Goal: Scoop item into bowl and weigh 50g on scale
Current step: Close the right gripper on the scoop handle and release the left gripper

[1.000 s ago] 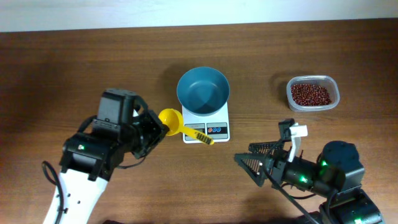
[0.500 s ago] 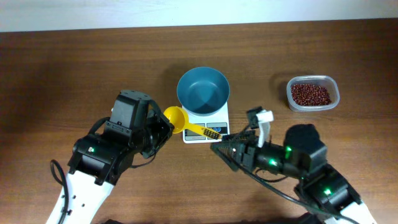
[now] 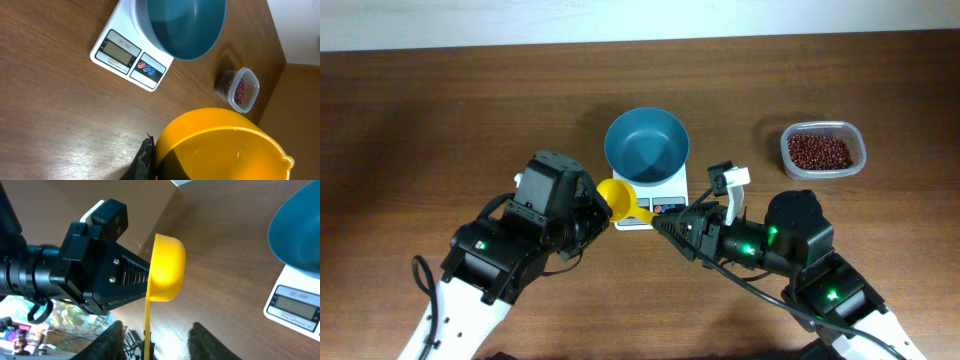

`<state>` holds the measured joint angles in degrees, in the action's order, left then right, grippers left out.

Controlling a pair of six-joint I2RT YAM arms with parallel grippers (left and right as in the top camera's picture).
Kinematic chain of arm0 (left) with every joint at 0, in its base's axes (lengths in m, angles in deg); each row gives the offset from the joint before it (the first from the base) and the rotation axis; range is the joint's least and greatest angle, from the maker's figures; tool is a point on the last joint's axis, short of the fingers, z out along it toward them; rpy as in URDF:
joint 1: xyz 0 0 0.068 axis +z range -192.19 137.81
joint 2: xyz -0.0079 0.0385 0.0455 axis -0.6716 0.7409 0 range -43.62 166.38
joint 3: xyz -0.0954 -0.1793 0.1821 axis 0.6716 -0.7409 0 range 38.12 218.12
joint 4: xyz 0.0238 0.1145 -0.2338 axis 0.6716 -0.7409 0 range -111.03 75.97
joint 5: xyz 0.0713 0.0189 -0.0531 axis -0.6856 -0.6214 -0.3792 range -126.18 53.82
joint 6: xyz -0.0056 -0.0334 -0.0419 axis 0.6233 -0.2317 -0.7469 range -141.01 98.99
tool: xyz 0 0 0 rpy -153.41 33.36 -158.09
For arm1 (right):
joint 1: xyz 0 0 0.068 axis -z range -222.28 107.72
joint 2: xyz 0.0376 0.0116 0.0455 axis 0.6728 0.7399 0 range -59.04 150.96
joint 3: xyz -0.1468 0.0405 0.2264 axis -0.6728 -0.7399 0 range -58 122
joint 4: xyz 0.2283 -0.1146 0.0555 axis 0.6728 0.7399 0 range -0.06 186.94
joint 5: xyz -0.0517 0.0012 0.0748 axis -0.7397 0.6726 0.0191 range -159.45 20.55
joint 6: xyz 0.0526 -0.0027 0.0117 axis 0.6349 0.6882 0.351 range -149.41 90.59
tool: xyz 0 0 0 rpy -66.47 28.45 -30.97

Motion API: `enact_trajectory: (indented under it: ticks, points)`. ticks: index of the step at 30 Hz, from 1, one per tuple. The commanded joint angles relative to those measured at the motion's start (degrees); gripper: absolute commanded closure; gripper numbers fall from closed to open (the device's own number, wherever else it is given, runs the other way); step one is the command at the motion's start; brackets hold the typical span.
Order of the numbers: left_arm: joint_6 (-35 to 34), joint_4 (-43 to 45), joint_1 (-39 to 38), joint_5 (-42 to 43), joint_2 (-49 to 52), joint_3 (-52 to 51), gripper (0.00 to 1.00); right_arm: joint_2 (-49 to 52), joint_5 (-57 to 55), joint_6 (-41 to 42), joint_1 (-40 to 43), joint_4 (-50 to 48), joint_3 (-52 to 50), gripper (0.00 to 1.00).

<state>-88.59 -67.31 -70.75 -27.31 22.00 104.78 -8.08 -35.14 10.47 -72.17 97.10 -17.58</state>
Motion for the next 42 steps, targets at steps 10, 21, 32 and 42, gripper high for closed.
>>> enact_trajectory:
  ticks: [10, 21, 32, 42]
  points:
    - [-0.8, 0.1, -0.3, -1.4, 0.0, 0.5, 1.00, 0.0, 5.9, 0.1, -0.5, -0.5, 1.2, 0.66]
    - [-0.8, 0.1, -0.3, -1.2, 0.0, 0.5, 1.00, 0.0, 6.2, 0.1, -0.5, -0.3, 1.2, 0.78]
    - [-0.7, -0.6, -0.3, -1.2, 0.0, 0.5, 1.00, 0.0, 5.6, 0.1, -0.5, -0.5, 1.2, 0.85]
    - [-0.7, -0.8, -0.3, -0.8, 0.0, 0.5, 1.00, 0.0, 5.5, 0.1, -0.5, -0.6, 1.2, 0.96]
